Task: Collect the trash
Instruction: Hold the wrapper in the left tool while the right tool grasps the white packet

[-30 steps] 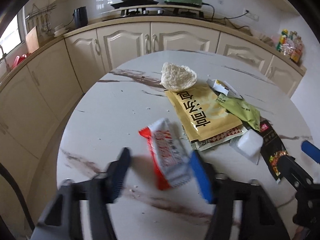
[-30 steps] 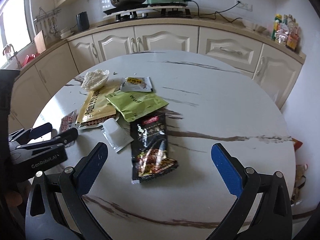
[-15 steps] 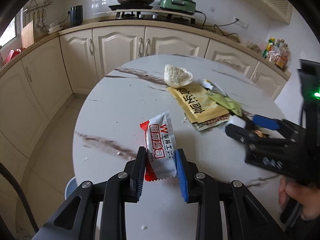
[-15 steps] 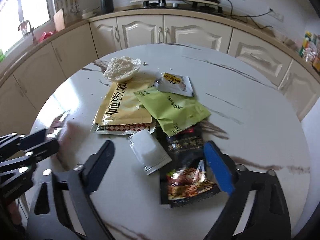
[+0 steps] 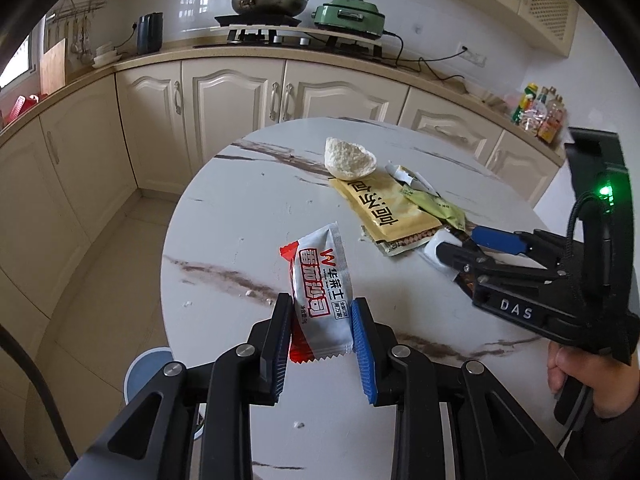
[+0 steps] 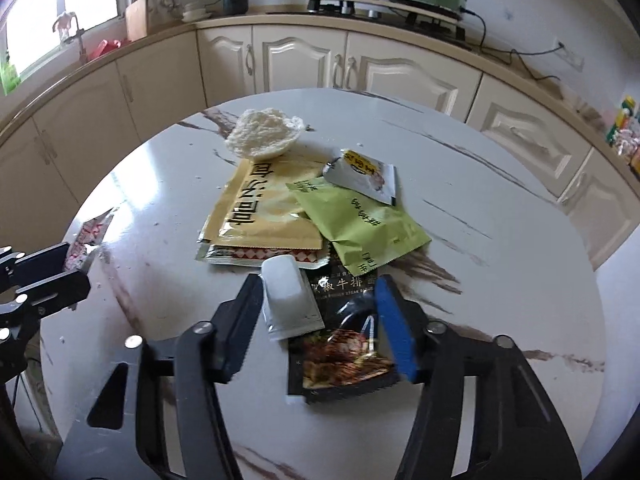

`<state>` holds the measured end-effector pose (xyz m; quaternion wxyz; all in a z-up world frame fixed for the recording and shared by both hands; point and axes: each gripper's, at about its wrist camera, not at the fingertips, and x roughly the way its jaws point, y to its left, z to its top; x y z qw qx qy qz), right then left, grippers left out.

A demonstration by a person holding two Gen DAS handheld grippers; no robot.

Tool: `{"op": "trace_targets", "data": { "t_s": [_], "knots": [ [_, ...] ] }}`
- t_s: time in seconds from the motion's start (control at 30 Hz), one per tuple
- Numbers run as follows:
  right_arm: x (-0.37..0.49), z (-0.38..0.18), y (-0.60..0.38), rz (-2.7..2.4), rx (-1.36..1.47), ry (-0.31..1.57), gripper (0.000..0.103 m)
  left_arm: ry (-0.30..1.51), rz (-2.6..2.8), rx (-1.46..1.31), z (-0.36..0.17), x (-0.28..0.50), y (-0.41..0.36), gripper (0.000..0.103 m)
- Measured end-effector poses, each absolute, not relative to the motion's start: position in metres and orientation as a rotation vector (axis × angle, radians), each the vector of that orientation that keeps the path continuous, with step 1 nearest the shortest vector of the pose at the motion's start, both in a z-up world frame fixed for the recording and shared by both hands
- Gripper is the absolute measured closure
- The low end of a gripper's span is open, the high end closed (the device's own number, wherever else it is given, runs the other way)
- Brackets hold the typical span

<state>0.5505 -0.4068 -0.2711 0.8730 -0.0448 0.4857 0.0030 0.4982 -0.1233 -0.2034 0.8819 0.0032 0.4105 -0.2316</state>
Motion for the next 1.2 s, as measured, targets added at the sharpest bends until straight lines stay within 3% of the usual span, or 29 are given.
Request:
{"op": "trace_targets", "data": {
  "t_s": [0.03,0.17,0.27,0.5,0.8,0.83,1.0,1.2],
  "knots": [
    [0.550,-0.269,-0.405,0.012,-0.093,1.004,0.059,0.856,-0.484,0.005,-0.203,0.498,-0.122,0.077],
    [0.547,-0.264,-0.394,-0.006,-0.160,0.979,0.054,0.853,-0.485,0.000,-0.201,0.494,-0.117,0.077],
    [0.551,-0.269,-0.394,0.034,-0.129,1.006,0.056,0.852,-0.485,-0.002,-0.199,0.492,-0.113,0.077],
    [0.555,-0.283,-0.390,0.087,-0.086,1.045,0.077,0.865,-0.494,-0.003,-0.199,0.491,-0.113,0.077],
    [0.546,-0.278,-0.383,0.112,-0.062,1.023,0.078,0.870,-0.514,-0.020,-0.197,0.491,-0.109,0.077],
    [0.545,-0.276,-0.382,0.111,-0.060,1.016,0.085,0.867,-0.515,-0.027,-0.196,0.491,-0.106,0.077],
    [0.534,-0.250,-0.362,0.111,-0.074,0.961,0.086,0.849,-0.520,-0.057,-0.189,0.486,-0.094,0.077],
    [0.541,-0.260,-0.357,0.107,-0.065,1.020,0.085,0.849,-0.527,-0.059,-0.186,0.475,-0.081,0.077]
  ]
}}
